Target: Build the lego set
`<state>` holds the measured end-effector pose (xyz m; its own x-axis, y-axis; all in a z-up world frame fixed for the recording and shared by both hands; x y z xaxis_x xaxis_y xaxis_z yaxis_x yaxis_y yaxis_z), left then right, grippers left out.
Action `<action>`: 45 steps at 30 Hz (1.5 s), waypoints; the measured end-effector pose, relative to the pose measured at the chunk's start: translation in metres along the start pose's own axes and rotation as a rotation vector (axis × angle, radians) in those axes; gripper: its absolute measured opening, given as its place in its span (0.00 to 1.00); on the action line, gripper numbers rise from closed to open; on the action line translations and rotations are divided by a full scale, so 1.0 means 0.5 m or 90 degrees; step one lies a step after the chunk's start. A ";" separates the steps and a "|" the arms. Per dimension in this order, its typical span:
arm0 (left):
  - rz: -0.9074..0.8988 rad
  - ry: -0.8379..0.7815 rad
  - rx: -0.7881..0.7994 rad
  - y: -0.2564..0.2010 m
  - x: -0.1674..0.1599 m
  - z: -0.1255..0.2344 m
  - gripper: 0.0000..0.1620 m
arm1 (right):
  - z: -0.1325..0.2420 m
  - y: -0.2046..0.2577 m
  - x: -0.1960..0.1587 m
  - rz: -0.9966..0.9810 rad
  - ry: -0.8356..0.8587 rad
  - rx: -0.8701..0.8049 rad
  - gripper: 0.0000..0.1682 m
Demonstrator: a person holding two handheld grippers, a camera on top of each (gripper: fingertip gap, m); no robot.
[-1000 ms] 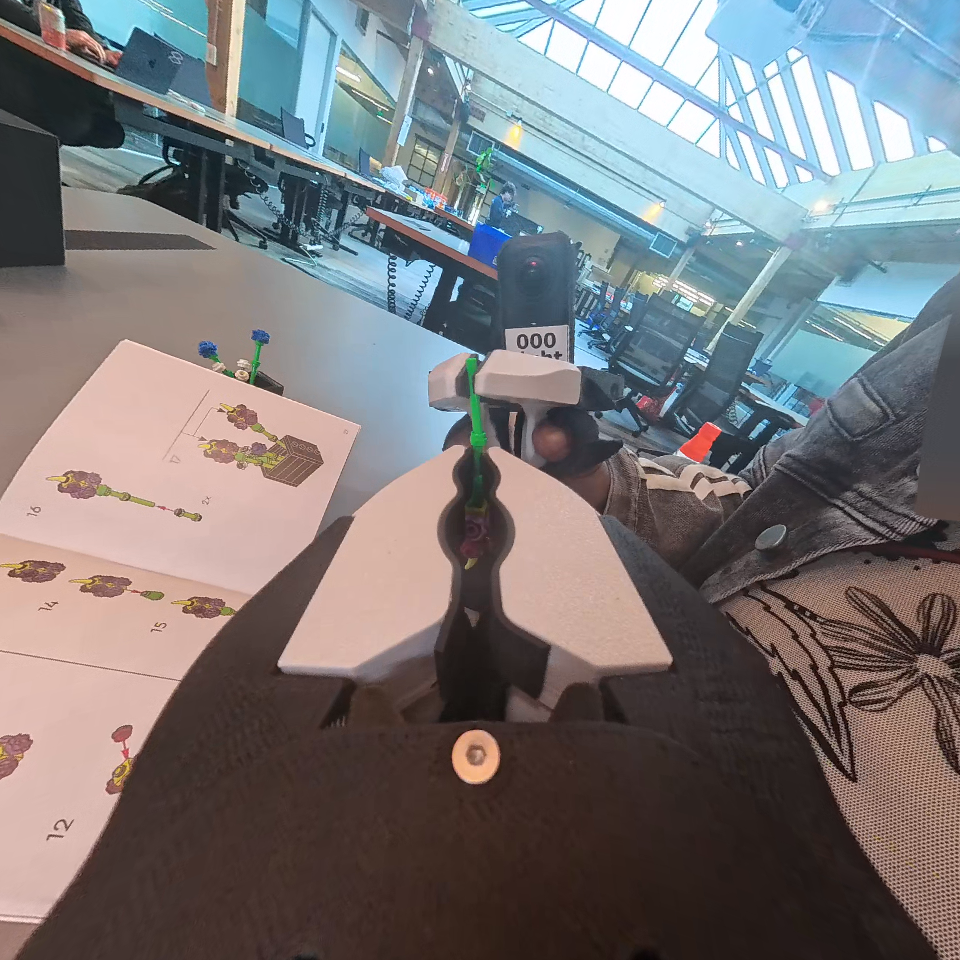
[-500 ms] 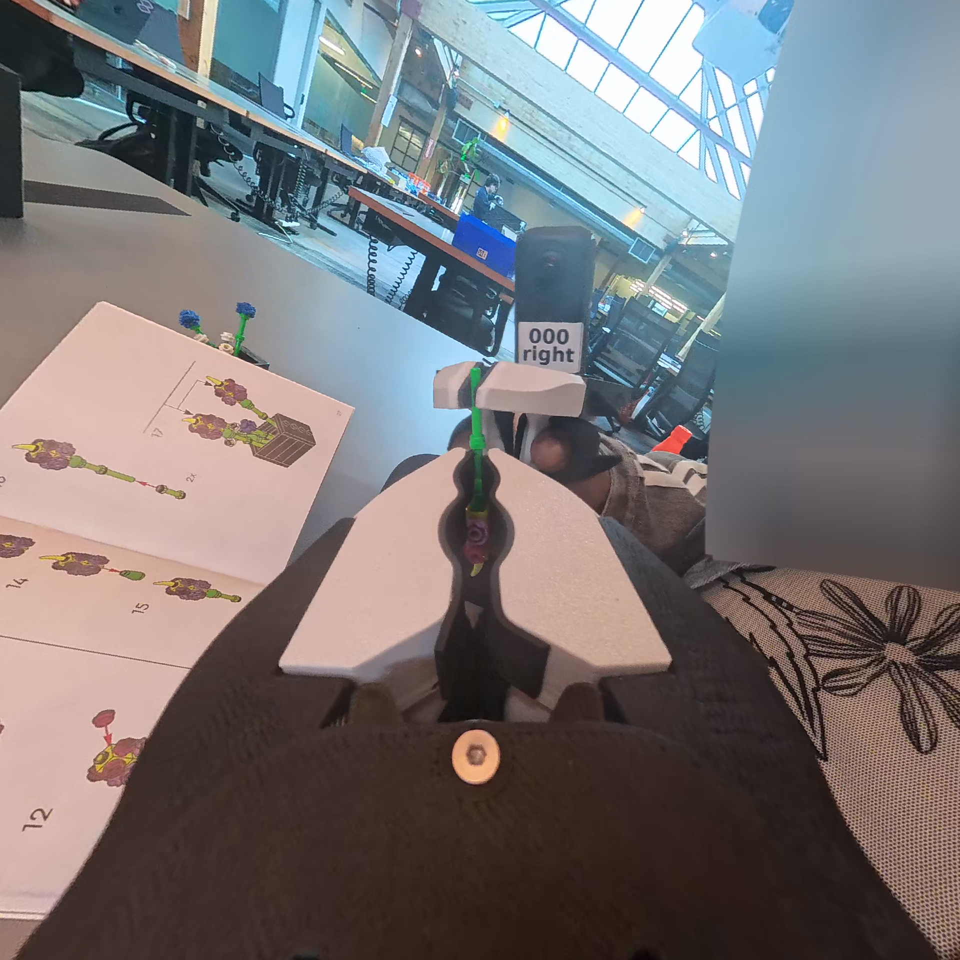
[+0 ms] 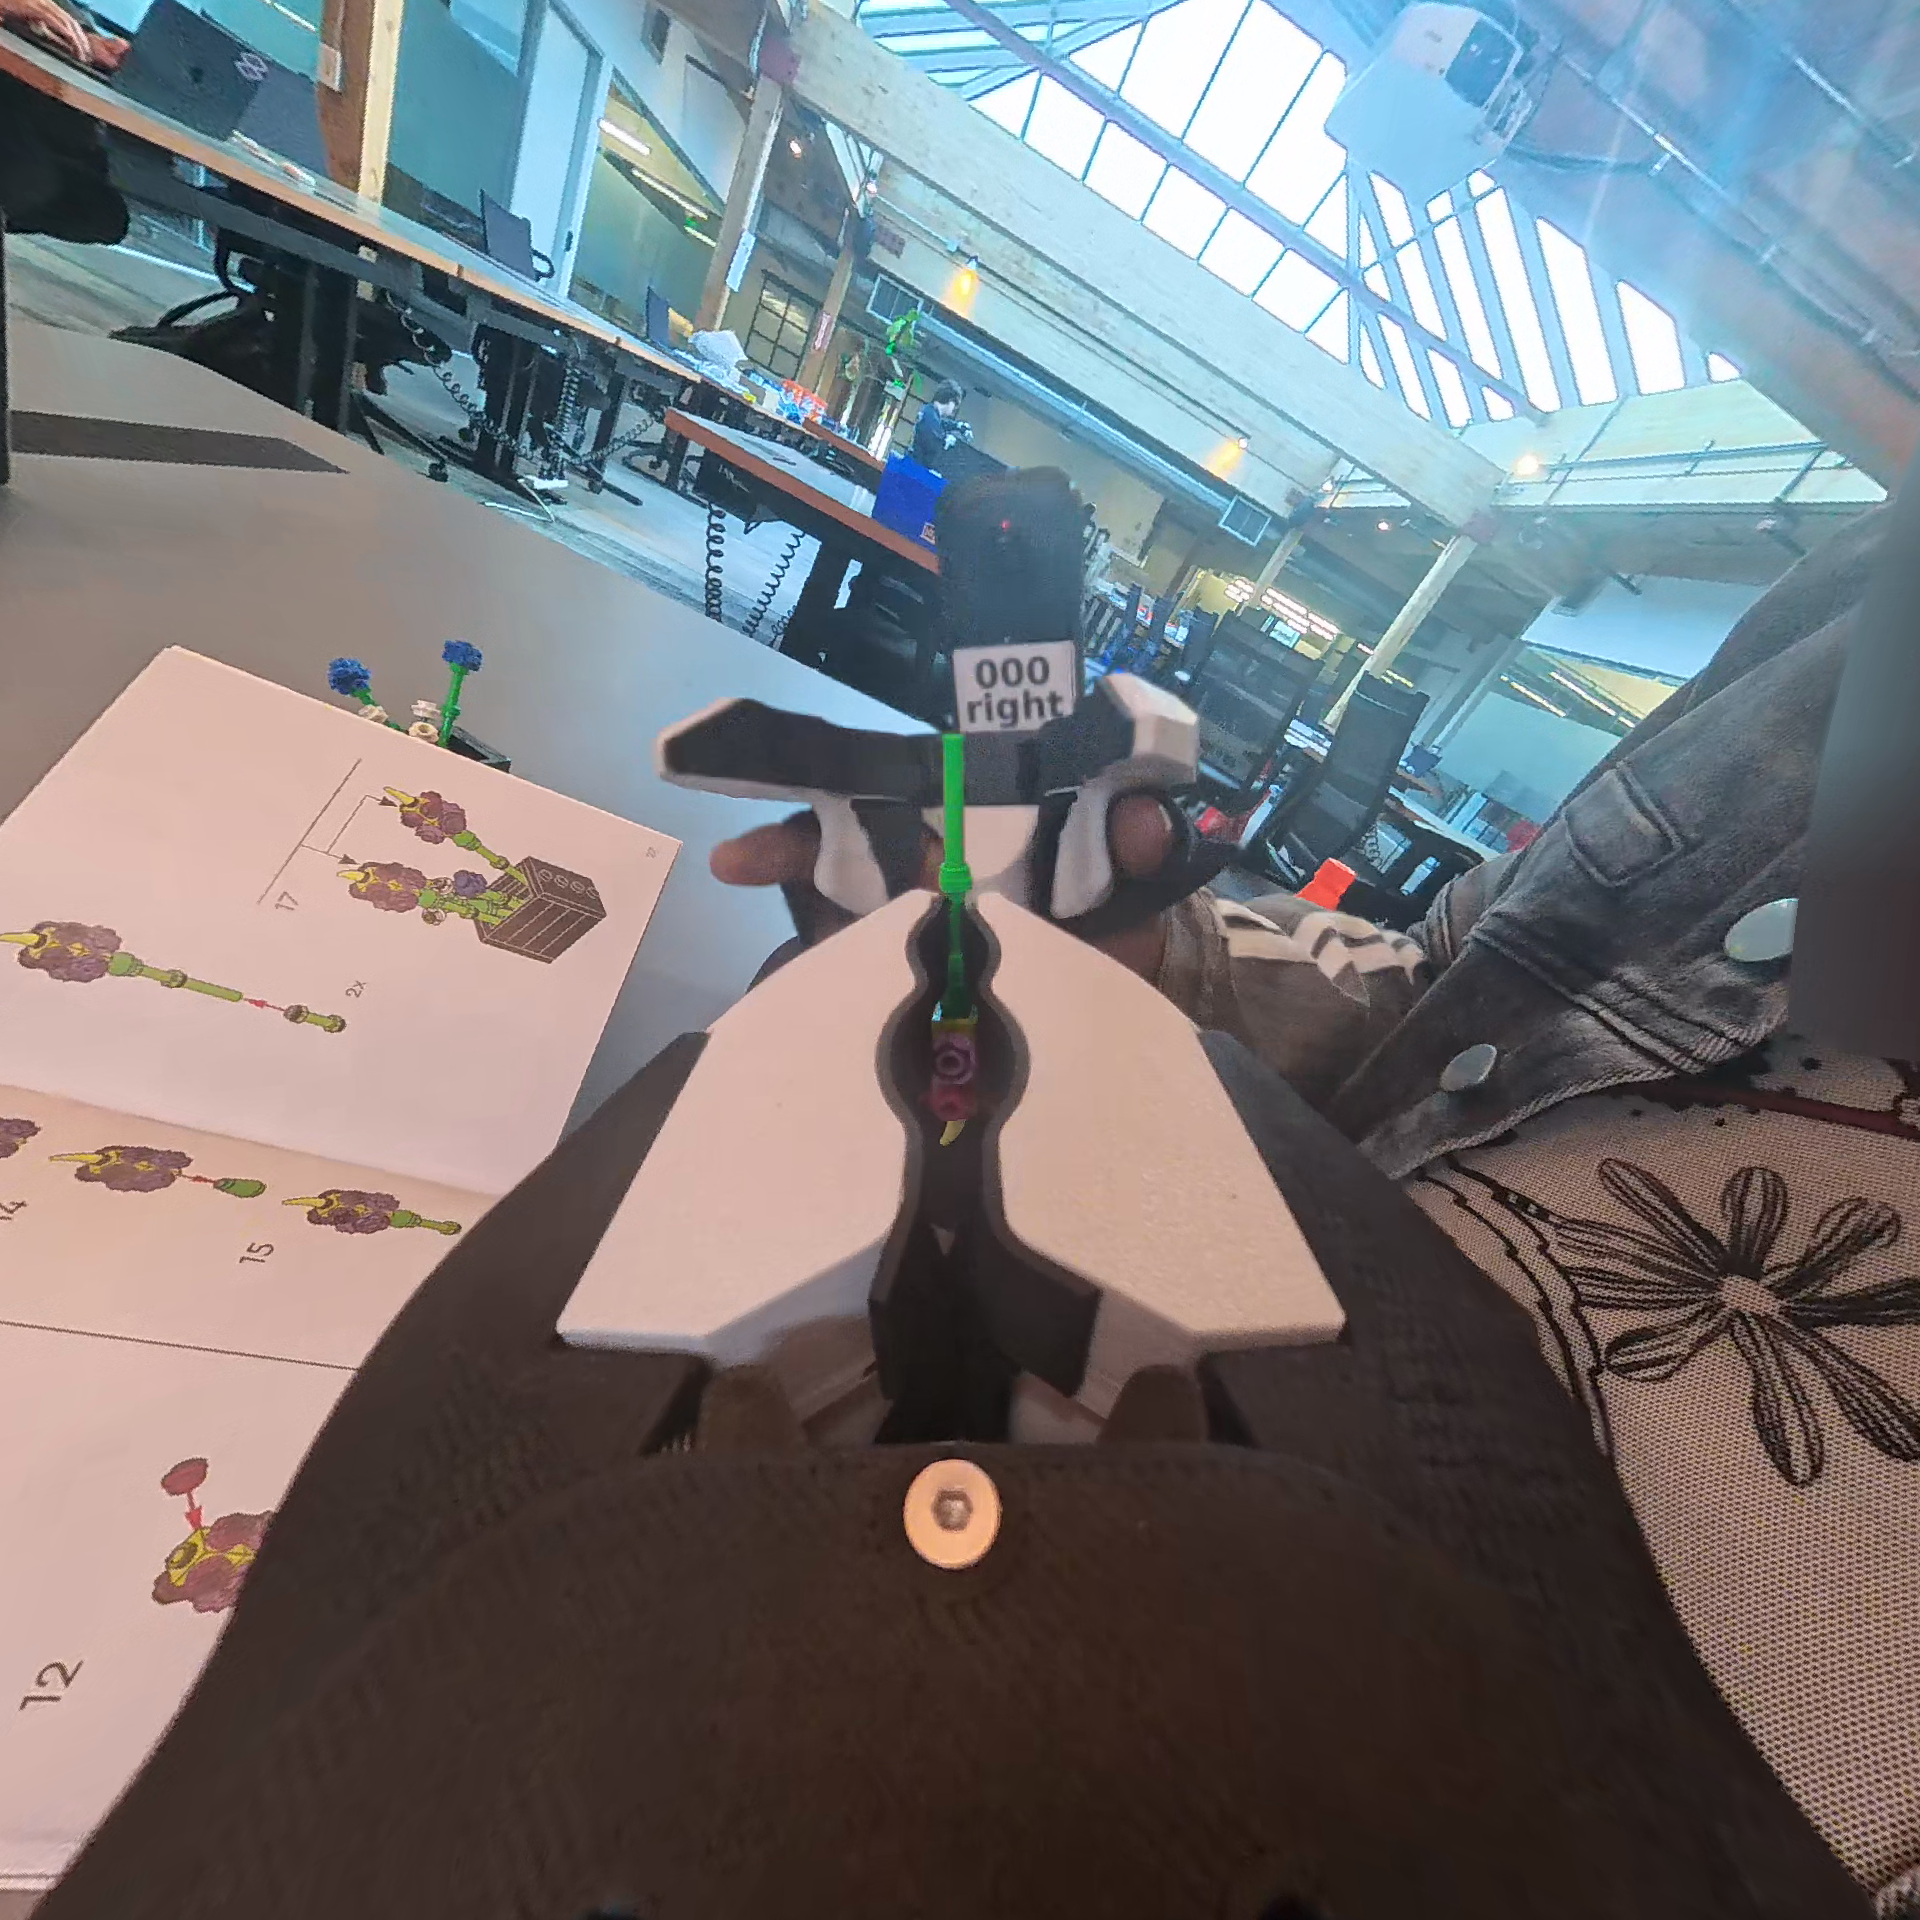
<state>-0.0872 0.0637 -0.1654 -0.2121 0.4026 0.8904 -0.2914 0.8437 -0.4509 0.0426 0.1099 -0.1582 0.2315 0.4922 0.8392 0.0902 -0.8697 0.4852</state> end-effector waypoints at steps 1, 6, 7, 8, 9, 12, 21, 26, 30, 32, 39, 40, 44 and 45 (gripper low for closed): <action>-0.003 0.007 0.002 0.000 -0.001 -0.002 0.00 | 0.000 0.000 0.002 0.029 0.019 0.013 0.34; -0.016 0.032 0.008 -0.003 -0.005 -0.008 0.01 | -0.017 0.001 0.003 0.075 0.087 0.088 0.16; -0.015 0.032 0.008 -0.003 -0.005 -0.008 0.01 | -0.019 0.002 -0.001 0.076 0.096 0.102 0.10; -0.015 0.031 0.008 -0.003 -0.005 -0.008 0.01 | -0.020 0.001 -0.002 0.075 0.102 0.108 0.05; -0.014 0.032 0.009 -0.002 -0.005 -0.008 0.00 | -0.020 0.002 -0.003 0.076 0.104 0.114 0.02; -0.013 0.034 0.002 -0.002 -0.006 -0.008 0.00 | -0.019 0.005 -0.006 0.077 0.107 0.109 0.01; -0.025 0.027 0.004 -0.003 -0.009 -0.005 0.00 | -0.020 0.009 -0.016 0.090 0.105 0.092 0.02; -0.019 0.024 0.005 -0.002 -0.010 -0.001 0.00 | -0.022 0.012 -0.017 0.116 0.111 0.071 0.02; -0.019 0.020 0.003 -0.002 -0.006 -0.004 0.00 | -0.017 0.007 -0.006 0.082 0.074 0.100 0.07; -0.014 0.008 0.000 -0.001 -0.004 0.000 0.00 | -0.013 0.008 0.002 0.080 0.055 0.108 0.17; -0.020 0.019 -0.006 -0.004 -0.006 -0.003 0.00 | -0.016 0.008 -0.005 0.094 0.075 0.108 0.02; -0.022 0.019 -0.006 -0.004 -0.006 -0.003 0.00 | -0.016 0.009 -0.006 0.094 0.079 0.106 0.02; -0.035 0.020 -0.007 -0.006 -0.009 -0.003 0.00 | -0.014 0.015 -0.011 0.116 0.084 0.102 0.02; -0.039 0.022 -0.010 -0.007 -0.009 -0.003 0.00 | -0.013 0.017 -0.012 0.120 0.083 0.106 0.02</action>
<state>-0.0837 0.0595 -0.1678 -0.1628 0.3621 0.9178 -0.2884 0.8722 -0.3952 0.0358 0.0998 -0.1578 0.1342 0.3119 0.9406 0.2176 -0.9353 0.2791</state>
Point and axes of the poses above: each gripper's, where its closed fingertips meet, z back along the fingers, x out of its top, y = z × x across the jaws, the point moved 8 cm from there along z, back along the fingers, and after that the axes turned 1 degree about z, right-handed, at the moved point
